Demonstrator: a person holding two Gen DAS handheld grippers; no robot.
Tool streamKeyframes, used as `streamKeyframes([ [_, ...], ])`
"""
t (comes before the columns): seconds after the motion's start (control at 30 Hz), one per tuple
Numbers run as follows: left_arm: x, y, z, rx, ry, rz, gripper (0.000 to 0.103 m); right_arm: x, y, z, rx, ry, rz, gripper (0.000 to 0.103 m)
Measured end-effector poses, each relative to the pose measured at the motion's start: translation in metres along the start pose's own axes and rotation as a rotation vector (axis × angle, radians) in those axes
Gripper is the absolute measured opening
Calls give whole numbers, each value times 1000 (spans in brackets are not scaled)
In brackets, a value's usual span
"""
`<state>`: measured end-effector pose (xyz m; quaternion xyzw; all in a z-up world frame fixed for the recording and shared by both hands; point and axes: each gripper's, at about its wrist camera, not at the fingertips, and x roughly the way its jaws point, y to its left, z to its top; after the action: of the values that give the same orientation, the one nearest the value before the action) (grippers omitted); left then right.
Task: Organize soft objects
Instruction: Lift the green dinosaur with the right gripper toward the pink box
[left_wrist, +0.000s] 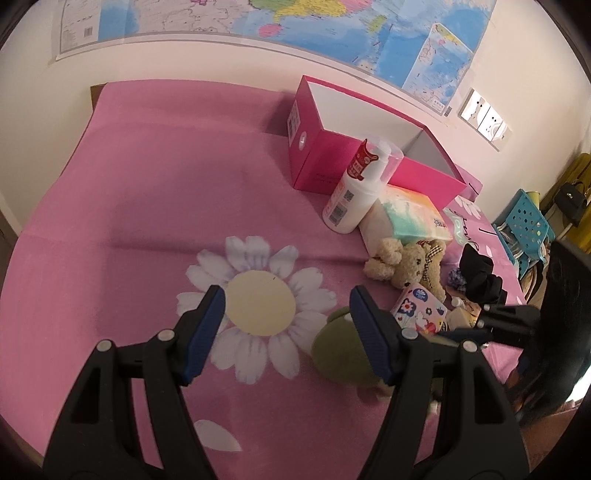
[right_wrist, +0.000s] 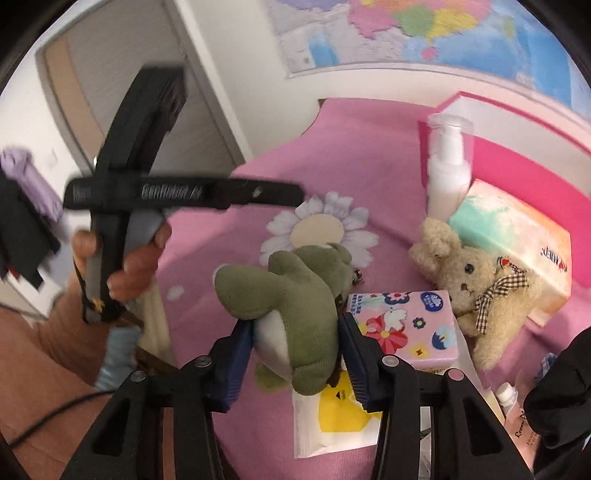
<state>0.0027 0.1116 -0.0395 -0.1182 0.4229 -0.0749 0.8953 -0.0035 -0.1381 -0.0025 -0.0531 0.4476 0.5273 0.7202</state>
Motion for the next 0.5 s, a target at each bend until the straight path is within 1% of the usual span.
streamKeyframes([
  [0.13, 0, 1, -1, 2, -2, -12, 71, -8, -14, 11, 69, -35, 53, 46],
  [0.2, 0, 1, -1, 3, -1, -24, 71, -12, -28, 16, 118, -52, 80, 45],
  [0.3, 1, 0, -3, 15, 1, -38, 71, -11, -43, 23, 167, -70, 90, 45],
  [0.5, 12, -9, -8, 50, 35, -124, 71, -11, -78, 27, 306, -101, 136, 45],
])
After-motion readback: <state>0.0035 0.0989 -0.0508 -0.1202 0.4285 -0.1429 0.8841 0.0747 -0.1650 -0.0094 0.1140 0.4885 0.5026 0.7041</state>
